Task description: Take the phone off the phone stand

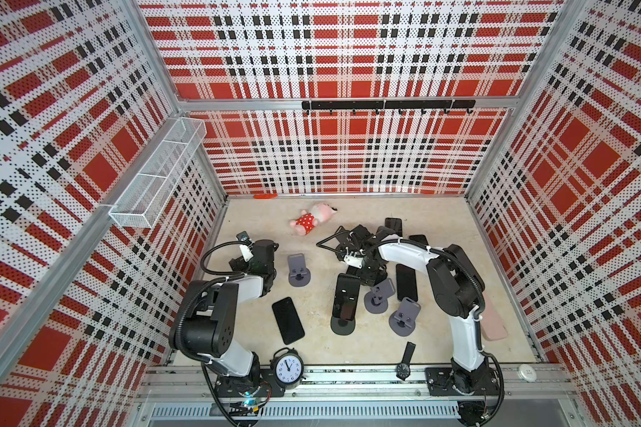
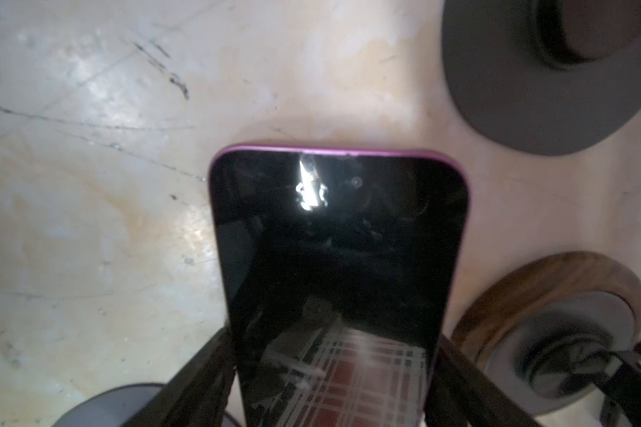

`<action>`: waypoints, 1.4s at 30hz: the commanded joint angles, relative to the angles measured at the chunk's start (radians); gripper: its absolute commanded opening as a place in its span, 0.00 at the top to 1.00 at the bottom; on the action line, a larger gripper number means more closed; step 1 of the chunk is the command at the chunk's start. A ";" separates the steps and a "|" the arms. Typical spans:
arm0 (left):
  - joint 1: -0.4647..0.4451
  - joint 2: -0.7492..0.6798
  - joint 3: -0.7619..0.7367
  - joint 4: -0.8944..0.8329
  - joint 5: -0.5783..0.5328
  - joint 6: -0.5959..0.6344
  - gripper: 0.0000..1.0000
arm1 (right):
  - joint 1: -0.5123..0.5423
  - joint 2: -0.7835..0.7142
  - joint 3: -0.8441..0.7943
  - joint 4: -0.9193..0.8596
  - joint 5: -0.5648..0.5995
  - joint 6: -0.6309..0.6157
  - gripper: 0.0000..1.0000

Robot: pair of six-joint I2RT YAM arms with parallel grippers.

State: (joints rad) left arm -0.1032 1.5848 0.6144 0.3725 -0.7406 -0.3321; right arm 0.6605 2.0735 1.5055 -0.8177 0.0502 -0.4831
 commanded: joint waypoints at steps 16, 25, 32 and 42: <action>0.006 0.001 0.018 0.008 -0.003 0.005 0.02 | 0.034 -0.018 -0.021 0.065 0.002 0.032 0.20; 0.007 -0.001 0.016 0.009 -0.007 0.004 0.02 | 0.037 -0.101 -0.005 0.134 0.076 0.148 0.20; 0.010 -0.036 0.002 0.017 -0.018 -0.008 0.02 | 0.030 -0.192 -0.058 0.254 0.118 0.211 0.20; 0.011 -0.194 0.097 -0.142 0.173 0.023 0.02 | -0.046 -0.468 -0.291 0.618 0.261 0.403 0.18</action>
State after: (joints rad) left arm -0.0944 1.4334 0.6552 0.2947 -0.6586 -0.3279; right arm 0.6434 1.7100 1.2625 -0.3721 0.2504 -0.1848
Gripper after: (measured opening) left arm 0.982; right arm 0.822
